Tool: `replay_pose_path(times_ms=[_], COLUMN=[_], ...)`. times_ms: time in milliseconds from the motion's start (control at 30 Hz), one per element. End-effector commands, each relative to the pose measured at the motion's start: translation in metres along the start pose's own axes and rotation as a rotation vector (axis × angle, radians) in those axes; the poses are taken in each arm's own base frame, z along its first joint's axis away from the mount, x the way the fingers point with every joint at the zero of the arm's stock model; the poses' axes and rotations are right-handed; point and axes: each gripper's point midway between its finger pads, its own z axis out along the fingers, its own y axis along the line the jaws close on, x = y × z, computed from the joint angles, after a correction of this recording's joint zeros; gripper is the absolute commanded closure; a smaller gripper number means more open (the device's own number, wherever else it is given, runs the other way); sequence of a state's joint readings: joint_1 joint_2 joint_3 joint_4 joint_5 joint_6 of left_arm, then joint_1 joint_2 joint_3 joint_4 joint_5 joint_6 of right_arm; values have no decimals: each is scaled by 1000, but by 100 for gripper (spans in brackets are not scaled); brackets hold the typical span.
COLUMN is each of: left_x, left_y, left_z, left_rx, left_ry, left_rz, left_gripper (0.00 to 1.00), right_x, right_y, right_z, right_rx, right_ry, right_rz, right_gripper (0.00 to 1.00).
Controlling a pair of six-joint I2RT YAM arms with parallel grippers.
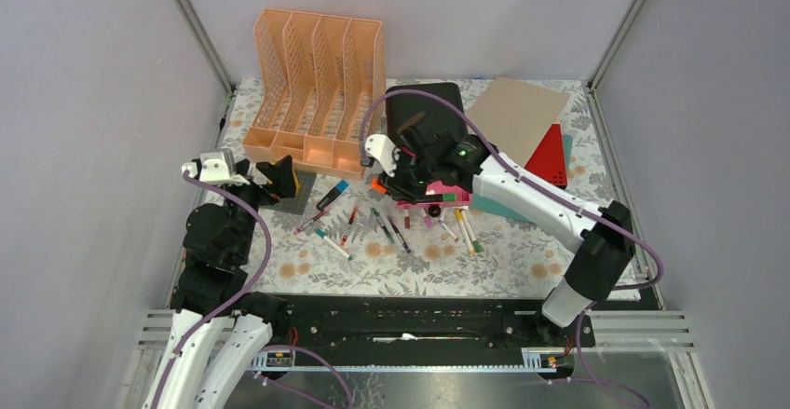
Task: Organize the desk
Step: Place the stationery in the drawer.
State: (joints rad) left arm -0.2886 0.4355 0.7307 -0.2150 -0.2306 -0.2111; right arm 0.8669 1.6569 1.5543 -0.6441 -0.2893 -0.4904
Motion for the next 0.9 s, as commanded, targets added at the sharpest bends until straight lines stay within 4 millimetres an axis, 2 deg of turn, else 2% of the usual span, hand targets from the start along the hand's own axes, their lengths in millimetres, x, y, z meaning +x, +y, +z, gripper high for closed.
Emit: replay_pose_path(times_ms=[0,200,367,467,500,533,567,633,733,867], left_x=[-8,-2,4,9,12,15,18,25,39,67], left_y=[-4,-5,-7,-9,-10,-11,-12,-17,-34,-56], left_z=[6,9,14,17,19,20,22,26,32,36], left_rx=[13,17,26,34,36,39,43,65,141,235], left_ry=[-31,-8,18,41,52,65,81,116,182,310], left_rz=[-11,-3,2,7,9,11,12,5,-28,-114], left_gripper=[1,1,1,1,1,1,1,1,1,1], right_x=[13,52,74,81,83,84,84,80,71,59], right_y=[-33,-64,-92,-102,-103,-104,-103,-101,-93,-69], right_z=[-28,-40,-42,-42,-42,-42,-44,-51,-65,-81], right_rx=[144,292,418,468,475,481,485,485,449,328], right_ry=[-17,30,85,118,124,124,120,97,35,-60], right_rz=[-6,34,46,61,71,77,84,93,115,146], right_gripper=[100,100,98,78,65,43,30,14,2,0])
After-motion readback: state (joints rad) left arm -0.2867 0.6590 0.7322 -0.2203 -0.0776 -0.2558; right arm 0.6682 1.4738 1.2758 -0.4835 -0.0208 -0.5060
